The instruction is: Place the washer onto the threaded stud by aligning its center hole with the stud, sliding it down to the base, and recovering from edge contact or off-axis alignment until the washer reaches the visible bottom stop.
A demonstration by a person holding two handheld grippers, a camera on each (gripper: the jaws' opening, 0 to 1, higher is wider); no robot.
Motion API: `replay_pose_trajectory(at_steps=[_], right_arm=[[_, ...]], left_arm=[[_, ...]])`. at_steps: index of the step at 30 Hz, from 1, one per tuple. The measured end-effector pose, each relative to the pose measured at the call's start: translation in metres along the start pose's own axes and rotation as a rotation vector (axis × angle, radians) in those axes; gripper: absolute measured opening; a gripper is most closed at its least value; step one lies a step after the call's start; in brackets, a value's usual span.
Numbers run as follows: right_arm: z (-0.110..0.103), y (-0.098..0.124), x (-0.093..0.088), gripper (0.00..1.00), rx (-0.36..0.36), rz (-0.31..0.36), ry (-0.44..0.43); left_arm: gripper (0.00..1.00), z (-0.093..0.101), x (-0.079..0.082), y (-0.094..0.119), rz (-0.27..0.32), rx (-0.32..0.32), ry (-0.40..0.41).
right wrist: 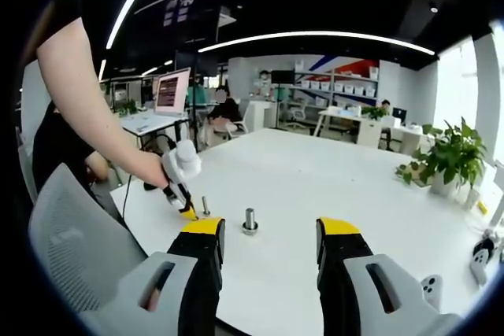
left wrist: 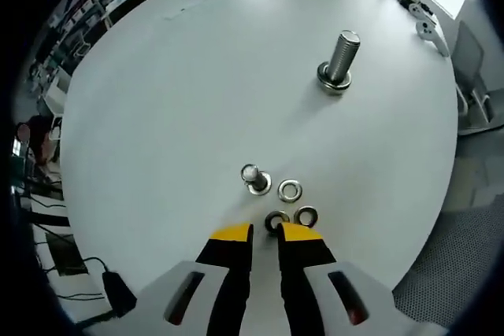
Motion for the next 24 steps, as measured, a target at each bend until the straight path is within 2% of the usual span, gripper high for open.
replay_pose_trajectory(at_steps=[3, 8, 13, 24], right_arm=[[0.0, 0.0, 0.0, 0.48, -0.002, 0.001, 0.0], [0.0, 0.0, 0.0, 0.48, -0.003, 0.001, 0.002], [0.001, 0.0, 0.0, 0.48, -0.004, 0.002, 0.001], [0.001, 0.0, 0.0, 0.48, -0.004, 0.001, 0.002]], left_arm=[[0.1, 0.001, -0.002, 0.004, -0.019, 0.021, 0.0], [0.12, 0.003, -0.006, 0.011, -0.025, 0.018, -0.015], [0.13, 0.009, -0.004, 0.012, -0.007, 0.001, -0.005], [0.14, 0.016, 0.001, 0.007, -0.007, -0.04, -0.011]])
Point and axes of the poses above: the point that each gripper's makers call its tool centre point, and the gripper's own axes: y roughly backward along the fingers, z roughly to its right, x roughly out of its top, the point moved 6 cm from there along y, roughly backward along the fingers, and after that the axes turned 9 degrees about z, right-handed, at the moved point
